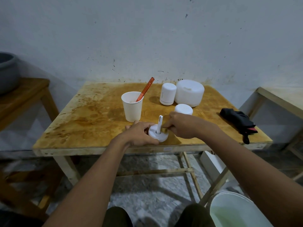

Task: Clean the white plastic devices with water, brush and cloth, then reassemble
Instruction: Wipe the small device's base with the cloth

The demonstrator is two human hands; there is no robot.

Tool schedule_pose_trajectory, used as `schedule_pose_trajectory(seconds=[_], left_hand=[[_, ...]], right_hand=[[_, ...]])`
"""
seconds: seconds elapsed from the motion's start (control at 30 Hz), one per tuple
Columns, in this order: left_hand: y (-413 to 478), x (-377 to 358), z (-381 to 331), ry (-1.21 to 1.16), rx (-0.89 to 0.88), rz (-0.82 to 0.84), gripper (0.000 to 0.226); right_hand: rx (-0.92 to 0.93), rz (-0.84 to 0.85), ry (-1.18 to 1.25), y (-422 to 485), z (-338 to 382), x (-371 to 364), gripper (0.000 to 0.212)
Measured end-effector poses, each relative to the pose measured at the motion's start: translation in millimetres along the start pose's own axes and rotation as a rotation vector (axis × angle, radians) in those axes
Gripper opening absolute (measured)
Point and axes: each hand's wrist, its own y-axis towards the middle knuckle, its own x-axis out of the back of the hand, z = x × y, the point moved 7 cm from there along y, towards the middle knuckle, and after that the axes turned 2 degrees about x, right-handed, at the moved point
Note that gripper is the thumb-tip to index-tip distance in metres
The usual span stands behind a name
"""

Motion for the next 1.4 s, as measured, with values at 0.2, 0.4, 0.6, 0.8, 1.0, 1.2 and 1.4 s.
schedule_pose_trajectory(seconds=[0.2,0.4,0.6,0.8,1.0,1.2,1.4], left_hand=[[0,-1,2,0.019,0.036,-0.018,0.068],[1,0,3,0.039,0.052,-0.023,0.073],[3,0,8,0.088,0.077,-0.023,0.086],[7,-1,11,0.090,0.086,-0.023,0.090],[10,-1,13,0.090,0.076,-0.041,0.084],[8,-2,11,0.088,0.073,-0.048,0.081],[9,-4,19,0.047,0.120,-0.074,0.063]], right_hand=[[-0.185,-0.129,0.540,-20,-2,-7,0.026],[-0.364,-0.349,1.092,-24,-3,-19,0.022],[-0.315,-0.420,1.325,-24,-2,-18,0.026],[-0.281,-0.534,1.180,-29,-2,-2,0.023],[-0.243,-0.516,1.131,-30,6,-12,0.030],[-0.087,-0.783,1.003,-35,7,-15,0.026],[0.052,-1.014,0.201,-40,20,-17,0.041]])
